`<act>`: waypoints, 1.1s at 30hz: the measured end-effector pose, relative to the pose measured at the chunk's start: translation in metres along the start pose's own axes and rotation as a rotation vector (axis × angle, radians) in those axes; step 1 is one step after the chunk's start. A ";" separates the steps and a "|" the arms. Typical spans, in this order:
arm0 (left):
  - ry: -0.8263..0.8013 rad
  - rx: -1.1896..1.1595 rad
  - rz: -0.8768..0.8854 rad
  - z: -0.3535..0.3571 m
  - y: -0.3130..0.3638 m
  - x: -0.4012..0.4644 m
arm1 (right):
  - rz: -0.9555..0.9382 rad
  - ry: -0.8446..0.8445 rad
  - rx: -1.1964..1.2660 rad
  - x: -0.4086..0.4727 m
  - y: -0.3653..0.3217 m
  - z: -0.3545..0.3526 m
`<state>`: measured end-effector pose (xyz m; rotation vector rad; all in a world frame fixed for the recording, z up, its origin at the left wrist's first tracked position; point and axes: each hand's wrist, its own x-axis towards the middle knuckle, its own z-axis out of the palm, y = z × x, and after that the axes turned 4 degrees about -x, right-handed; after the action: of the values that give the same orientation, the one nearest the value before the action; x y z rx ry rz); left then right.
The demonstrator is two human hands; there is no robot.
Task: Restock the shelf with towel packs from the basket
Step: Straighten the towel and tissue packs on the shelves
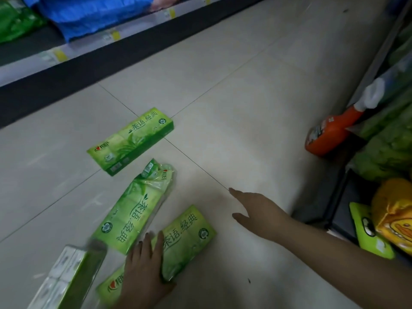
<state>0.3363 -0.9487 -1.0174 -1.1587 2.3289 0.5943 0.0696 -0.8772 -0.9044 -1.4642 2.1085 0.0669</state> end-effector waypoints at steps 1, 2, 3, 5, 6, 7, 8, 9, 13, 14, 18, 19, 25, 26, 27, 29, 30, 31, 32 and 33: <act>0.009 -0.005 0.005 0.001 -0.002 0.000 | 0.007 0.000 -0.001 -0.002 0.001 0.001; 0.022 -0.010 0.011 0.001 -0.002 0.000 | 0.014 0.001 -0.001 -0.005 0.002 0.001; 0.024 -0.012 0.013 -0.001 -0.002 -0.001 | 0.020 0.002 0.000 -0.008 0.002 0.002; 0.037 -0.022 0.013 -0.006 -0.001 -0.003 | 0.026 0.005 -0.005 -0.014 0.002 0.001; 0.063 -0.017 0.021 -0.010 0.000 -0.005 | 0.027 0.008 -0.013 -0.017 0.001 0.000; 0.092 -0.009 0.036 -0.016 0.003 -0.007 | 0.028 0.013 -0.022 -0.019 0.001 0.000; 0.129 0.002 0.060 -0.024 0.006 -0.010 | 0.033 0.017 -0.027 -0.021 0.000 -0.001; 0.169 0.015 0.085 -0.033 0.009 -0.014 | 0.040 0.024 -0.023 -0.022 0.000 -0.002; 0.350 0.029 0.191 -0.079 0.024 -0.028 | 0.063 0.078 0.139 -0.027 -0.005 -0.015; 0.387 0.033 0.215 -0.092 0.029 -0.032 | 0.071 0.099 0.205 -0.028 -0.007 -0.021; 0.514 0.043 0.333 -0.145 0.050 -0.052 | 0.100 0.198 0.487 -0.038 -0.015 -0.055; 0.545 0.031 0.366 -0.159 0.055 -0.057 | 0.093 0.233 0.550 -0.042 -0.018 -0.066; 0.675 0.021 0.592 -0.245 0.075 -0.094 | 0.003 0.434 0.909 -0.084 -0.031 -0.131; 0.685 0.033 0.623 -0.259 0.078 -0.100 | -0.005 0.442 0.957 -0.091 -0.032 -0.142; 0.687 0.035 0.647 -0.274 0.082 -0.107 | -0.025 0.450 0.993 -0.098 -0.034 -0.155; 0.720 0.031 0.688 -0.302 0.089 -0.120 | -0.076 0.510 1.000 -0.114 -0.037 -0.182; 0.756 0.035 0.711 -0.315 0.093 -0.127 | -0.105 0.565 0.984 -0.122 -0.041 -0.197; 0.791 0.034 0.728 -0.329 0.098 -0.134 | -0.133 0.632 0.967 -0.131 -0.044 -0.212; 0.819 0.026 0.736 -0.342 0.103 -0.139 | -0.162 0.704 0.957 -0.140 -0.048 -0.228; 0.849 0.023 0.738 -0.355 0.107 -0.144 | -0.189 0.779 0.938 -0.148 -0.052 -0.243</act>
<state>0.2493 -1.0016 -0.6328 -0.5291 3.5203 0.3140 0.0492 -0.8573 -0.6161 -1.1287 1.9948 -1.5520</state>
